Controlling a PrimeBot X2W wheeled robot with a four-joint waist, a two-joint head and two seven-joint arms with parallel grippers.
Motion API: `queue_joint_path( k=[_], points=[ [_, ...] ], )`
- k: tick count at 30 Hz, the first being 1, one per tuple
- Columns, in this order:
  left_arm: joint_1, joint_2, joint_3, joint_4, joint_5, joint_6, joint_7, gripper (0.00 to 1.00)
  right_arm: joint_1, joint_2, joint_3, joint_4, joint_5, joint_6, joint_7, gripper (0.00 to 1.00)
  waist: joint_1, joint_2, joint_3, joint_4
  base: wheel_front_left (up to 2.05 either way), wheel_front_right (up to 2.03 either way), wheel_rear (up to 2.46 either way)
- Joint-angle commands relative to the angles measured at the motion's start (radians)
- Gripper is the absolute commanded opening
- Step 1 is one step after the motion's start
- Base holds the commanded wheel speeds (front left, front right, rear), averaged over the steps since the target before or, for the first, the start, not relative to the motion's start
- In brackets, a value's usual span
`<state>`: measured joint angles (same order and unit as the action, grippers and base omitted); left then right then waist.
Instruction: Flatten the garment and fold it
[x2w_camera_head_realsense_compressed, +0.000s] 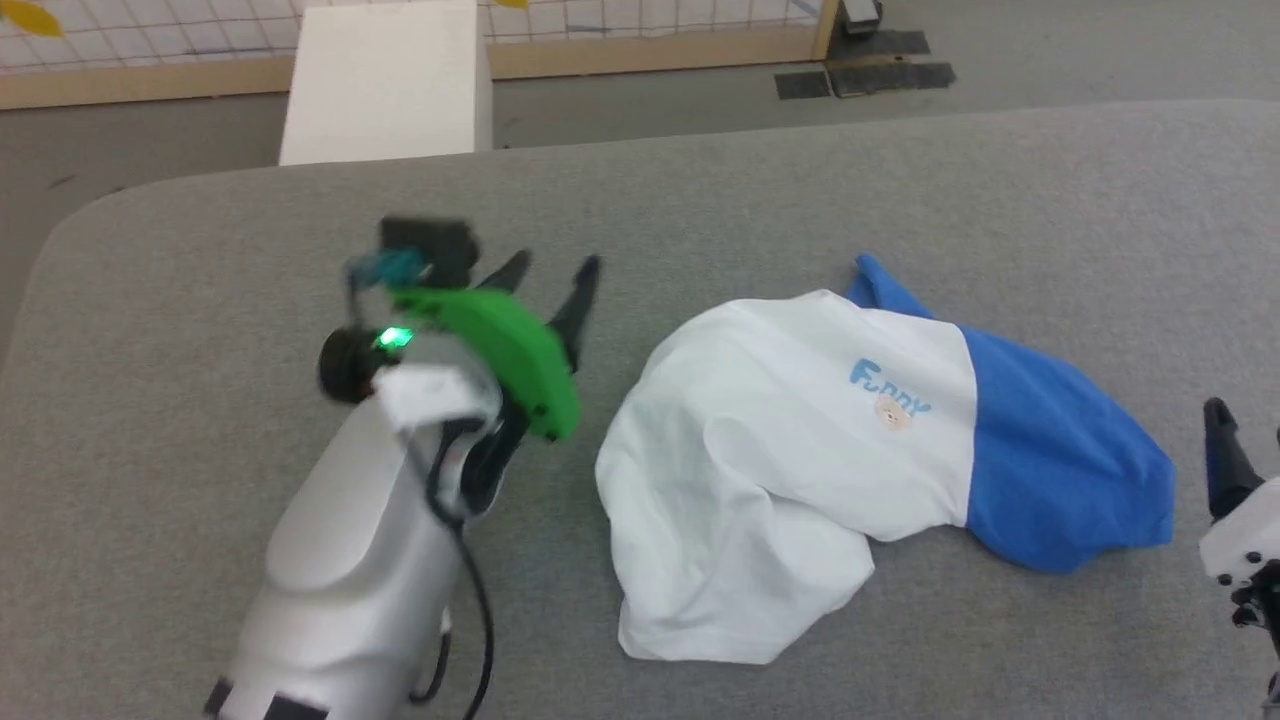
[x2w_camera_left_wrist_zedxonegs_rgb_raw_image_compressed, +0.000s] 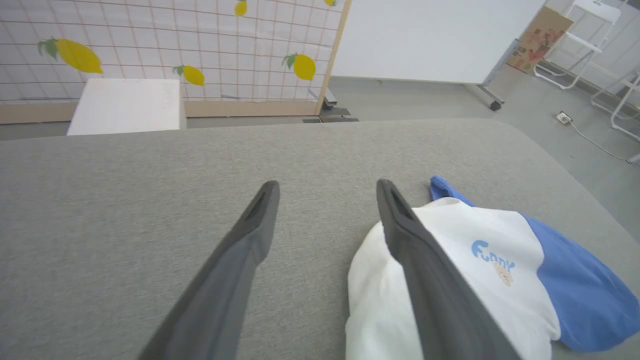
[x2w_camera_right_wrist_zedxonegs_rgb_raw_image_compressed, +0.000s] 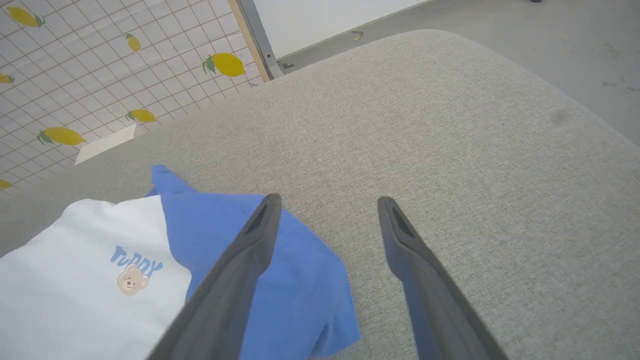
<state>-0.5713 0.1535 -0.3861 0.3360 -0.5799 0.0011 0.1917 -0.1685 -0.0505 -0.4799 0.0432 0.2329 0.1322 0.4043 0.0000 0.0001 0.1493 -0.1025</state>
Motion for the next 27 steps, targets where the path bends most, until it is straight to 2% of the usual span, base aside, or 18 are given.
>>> queue_joint_path(
  k=[1, 5, 9, 15, 16, 17, 18, 22, 27],
  points=[
    [-0.064, -0.013, -0.029, 0.039, -0.005, -0.012, 0.079, 1.00, -0.014, 0.000, 0.018, -0.007, 0.006, -0.002, -0.007, 1.00, 0.0000, -0.0001, 0.039, -0.043, 0.00, 0.00, 0.00],
    [-0.195, -0.029, -0.108, 0.144, -0.001, -0.039, 0.299, 1.00, -0.018, 0.000, 0.065, 0.005, 0.024, -0.002, -0.011, 1.00, 0.0000, -0.0001, 0.072, -0.093, 0.00, 0.00, 0.00],
    [-0.254, -0.026, -0.176, 0.215, 0.007, -0.059, 0.484, 1.00, -0.016, 0.000, 0.092, 0.030, 0.041, -0.002, -0.021, 1.00, 0.0000, -0.0001, 0.105, -0.132, 0.00, 0.00, 0.00],
    [-0.227, -0.019, -0.209, 0.234, -0.043, -0.075, 0.663, 1.00, -0.012, 0.000, 0.086, 0.060, 0.046, -0.002, -0.048, 1.00, 0.0000, -0.0001, 0.125, -0.142, 0.00, 0.00, 0.00],
    [-0.222, -0.017, -0.211, 0.228, -0.047, -0.075, 0.672, 0.63, -0.012, 0.000, 0.083, 0.064, 0.047, -0.002, -0.051, 1.00, 0.0000, -0.0001, 0.125, -0.139, 0.00, 0.00, 0.00],
    [-0.216, -0.014, -0.215, 0.220, -0.045, -0.076, 0.671, 0.07, -0.013, 0.000, 0.079, 0.068, 0.047, -0.002, -0.056, 1.00, 0.0000, -0.0001, 0.125, -0.134, 0.00, 0.00, 0.00],
    [-0.210, -0.014, -0.215, 0.213, -0.049, -0.078, 0.670, 0.00, -0.014, 0.000, 0.077, 0.072, 0.048, -0.002, -0.059, 1.00, 0.0000, -0.0001, 0.123, -0.131, 0.00, 0.00, 0.00],
    [-0.196, -0.024, -0.186, 0.168, -0.070, -0.086, 0.577, 0.00, -0.018, 0.000, 0.078, 0.087, 0.040, -0.002, -0.068, 1.00, 0.0000, -0.0001, 0.103, -0.101, 0.00, 0.00, 0.00],
    [-0.203, -0.045, -0.067, 0.101, -0.135, -0.066, 0.399, 0.00, -0.016, 0.000, 0.079, 0.093, 0.016, -0.002, -0.064, 1.00, 0.0000, -0.0001, 0.047, -0.046, 0.00, 0.00, 0.00]
  ],
)
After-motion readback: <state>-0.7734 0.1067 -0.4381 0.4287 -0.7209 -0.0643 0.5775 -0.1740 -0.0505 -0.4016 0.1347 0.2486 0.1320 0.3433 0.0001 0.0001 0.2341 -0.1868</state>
